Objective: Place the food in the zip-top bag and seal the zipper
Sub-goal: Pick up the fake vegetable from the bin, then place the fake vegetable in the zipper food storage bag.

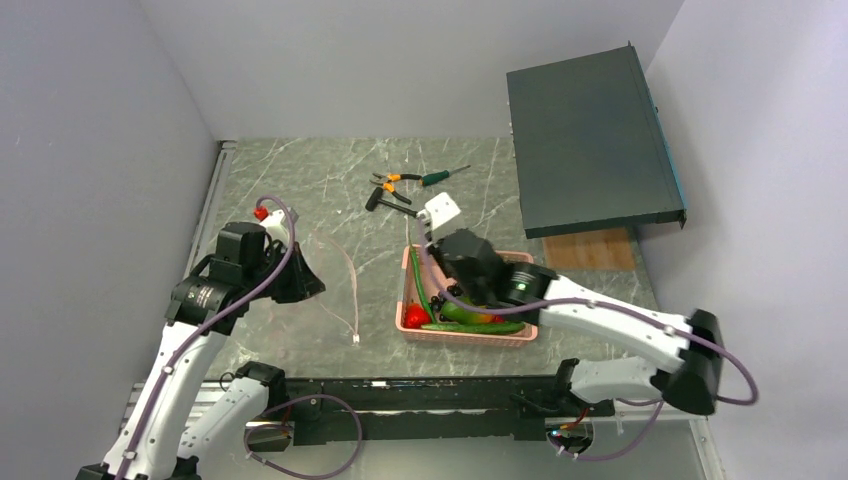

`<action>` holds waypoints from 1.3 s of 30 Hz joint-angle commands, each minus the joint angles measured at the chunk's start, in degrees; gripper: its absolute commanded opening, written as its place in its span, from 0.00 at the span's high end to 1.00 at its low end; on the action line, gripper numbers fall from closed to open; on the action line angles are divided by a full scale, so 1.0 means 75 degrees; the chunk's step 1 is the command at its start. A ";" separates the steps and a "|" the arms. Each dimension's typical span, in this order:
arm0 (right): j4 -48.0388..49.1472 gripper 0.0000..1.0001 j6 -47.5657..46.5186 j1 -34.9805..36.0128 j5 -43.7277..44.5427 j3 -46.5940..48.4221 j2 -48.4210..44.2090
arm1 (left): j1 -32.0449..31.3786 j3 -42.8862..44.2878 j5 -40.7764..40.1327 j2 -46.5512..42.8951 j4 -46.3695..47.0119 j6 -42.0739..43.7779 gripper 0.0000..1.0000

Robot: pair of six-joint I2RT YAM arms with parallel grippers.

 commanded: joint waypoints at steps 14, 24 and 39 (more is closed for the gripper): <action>0.4650 1.00 0.2152 0.0018 -0.4120 0.0042 -0.2525 | -0.0038 0.0049 0.0307 -0.0413 0.0308 -0.0521 1.00; 0.7022 1.00 0.3268 0.0017 -0.5481 0.0339 -0.1829 | -0.0038 0.0294 0.0369 -0.0363 0.0212 -0.0656 1.00; 0.6871 1.00 0.1614 0.0810 -0.5348 0.0803 -0.0489 | -0.0038 0.0718 0.0733 -0.0412 0.0365 -0.1052 1.00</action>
